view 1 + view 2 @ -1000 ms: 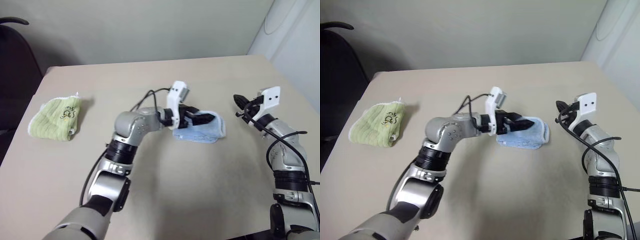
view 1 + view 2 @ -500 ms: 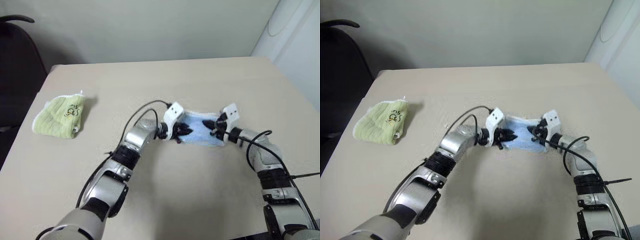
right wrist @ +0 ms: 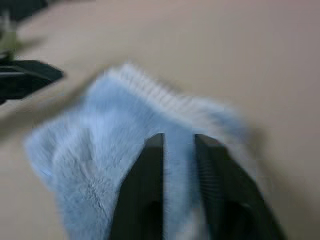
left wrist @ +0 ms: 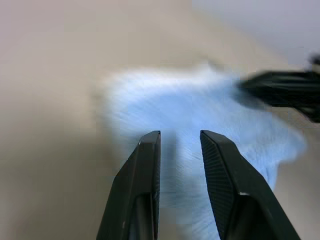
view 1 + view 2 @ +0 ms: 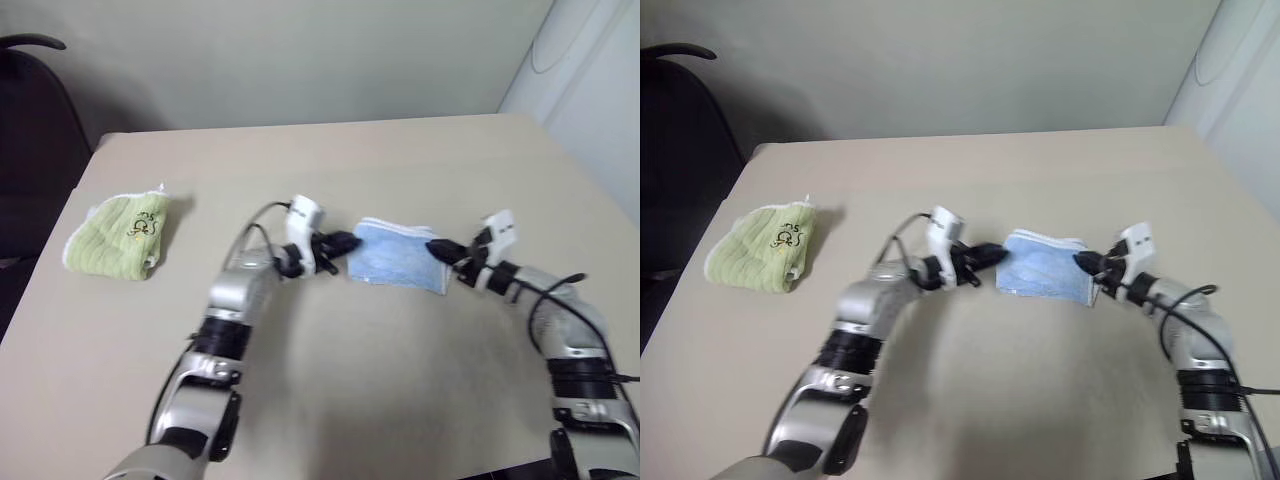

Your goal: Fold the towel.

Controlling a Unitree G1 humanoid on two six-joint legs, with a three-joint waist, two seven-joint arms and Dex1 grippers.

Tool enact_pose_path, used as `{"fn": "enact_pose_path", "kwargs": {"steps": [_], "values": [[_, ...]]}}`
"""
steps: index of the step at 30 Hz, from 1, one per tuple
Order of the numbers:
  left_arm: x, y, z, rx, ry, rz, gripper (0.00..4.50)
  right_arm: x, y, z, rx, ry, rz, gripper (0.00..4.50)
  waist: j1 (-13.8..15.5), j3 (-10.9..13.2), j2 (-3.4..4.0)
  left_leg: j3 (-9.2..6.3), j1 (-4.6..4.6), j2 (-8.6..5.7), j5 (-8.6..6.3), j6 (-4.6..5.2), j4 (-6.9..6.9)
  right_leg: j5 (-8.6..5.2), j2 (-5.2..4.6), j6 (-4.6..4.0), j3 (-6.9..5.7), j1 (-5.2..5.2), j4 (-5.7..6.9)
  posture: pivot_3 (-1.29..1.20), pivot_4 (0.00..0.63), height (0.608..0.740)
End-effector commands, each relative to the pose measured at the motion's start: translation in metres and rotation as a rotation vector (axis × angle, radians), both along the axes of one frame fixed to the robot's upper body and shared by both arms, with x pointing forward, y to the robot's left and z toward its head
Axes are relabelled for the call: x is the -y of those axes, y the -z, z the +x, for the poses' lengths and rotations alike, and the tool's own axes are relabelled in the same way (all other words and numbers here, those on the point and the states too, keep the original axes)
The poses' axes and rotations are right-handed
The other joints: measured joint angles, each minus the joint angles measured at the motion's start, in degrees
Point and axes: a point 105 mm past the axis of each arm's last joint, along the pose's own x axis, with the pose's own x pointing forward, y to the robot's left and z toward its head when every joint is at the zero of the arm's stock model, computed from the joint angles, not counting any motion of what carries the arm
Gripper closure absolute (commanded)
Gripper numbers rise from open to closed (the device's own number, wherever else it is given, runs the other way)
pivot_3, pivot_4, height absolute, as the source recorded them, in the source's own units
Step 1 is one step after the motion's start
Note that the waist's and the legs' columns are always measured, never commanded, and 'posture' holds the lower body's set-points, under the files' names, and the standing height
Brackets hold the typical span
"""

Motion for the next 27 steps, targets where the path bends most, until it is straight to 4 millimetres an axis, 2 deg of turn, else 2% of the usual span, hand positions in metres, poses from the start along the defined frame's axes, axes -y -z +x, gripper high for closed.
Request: {"fn": "enact_pose_path", "kwargs": {"steps": [1, 3, 5, 7, 11, 15, 18, 23, 27], "values": [[-0.030, -0.007, -0.019, 0.038, -0.050, 0.034, 3.12, 0.011, -0.013, -0.012, -0.084, -0.010, 0.118, 2.19, -0.11, -0.01, -0.01, 0.01, 0.01, 0.00, 0.00, 0.00, -0.02, -0.02, 0.01, 0.01, 0.04, -0.01, -0.01, 0.00, 0.150, 0.740], [-0.047, -0.001, -0.026, 0.027, -0.086, 0.072, 3.12, 0.019, -0.008, -0.012, -0.159, 0.008, 0.159, 1.50, -0.15, 0.00, -0.01, 0.02, 0.02, 0.00, -0.01, 0.02, -0.02, -0.03, 0.01, 0.03, 0.08, -0.03, 0.00, 0.00, 0.150, 0.740], [-0.055, 0.003, -0.030, 0.010, -0.111, 0.083, 3.12, 0.023, -0.004, -0.010, -0.204, 0.018, 0.191, 0.82, -0.08, 0.01, -0.02, 0.01, 0.03, 0.00, -0.02, 0.04, -0.03, -0.02, 0.00, 0.03, 0.10, -0.09, 0.07, 0.00, 0.150, 0.740], [-0.067, 0.013, -0.034, -0.022, -0.153, 0.091, 3.12, 0.025, 0.003, -0.002, -0.255, 0.043, 0.232, 0.11, 0.14, 0.01, -0.02, -0.02, 0.02, 0.00, 0.02, 0.09, -0.01, 0.05, 0.00, 0.04, 0.10, -0.11, 0.14, 0.00, 0.150, 0.740], [-0.072, 0.022, -0.046, -0.049, -0.177, 0.092, 3.12, 0.025, 0.022, 0.009, -0.332, 0.067, 0.225, 0.05, 0.07, 0.01, -0.02, -0.01, 0.02, 0.00, 0.08, 0.19, 0.02, 0.23, -0.02, 0.02, 0.09, -0.12, 0.14, 0.00, 0.150, 0.740], [-0.073, 0.025, -0.052, -0.064, -0.201, 0.074, 3.12, 0.014, 0.031, 0.020, -0.367, 0.040, 0.223, 0.05, -0.12, 0.01, -0.02, -0.01, 0.00, 0.00, 0.08, 0.19, -0.04, 0.22, -0.03, 0.01, 0.08, -0.18, 0.14, 0.00, 0.150, 0.740], [-0.070, 0.025, -0.055, -0.067, -0.205, 0.067, 3.12, 0.002, 0.035, 0.028, -0.381, 0.008, 0.229, 0.05, -0.57, 0.01, -0.02, -0.01, 0.01, 0.00, 0.08, 0.19, -0.06, 0.24, -0.02, -0.02, 0.08, -0.20, 0.15, 0.00, 0.150, 0.740], [-0.063, 0.023, -0.058, -0.073, -0.197, 0.045, 3.12, -0.034, 0.031, 0.039, -0.384, -0.095, 0.242, 0.05, -1.48, 0.00, -0.02, -0.01, 0.02, 0.01, 0.09, 0.18, -0.05, 0.28, -0.02, -0.08, 0.07, -0.21, 0.17, 0.00, 0.150, 0.740], [-0.058, 0.025, -0.059, -0.081, -0.190, 0.046, 3.12, -0.047, 0.034, 0.042, -0.387, -0.132, 0.219, 0.05, -1.56, 0.00, -0.02, -0.01, 0.01, 0.02, 0.08, 0.18, -0.09, 0.27, -0.02, -0.09, 0.06, -0.25, 0.16, 0.00, 0.150, 0.740]]}}
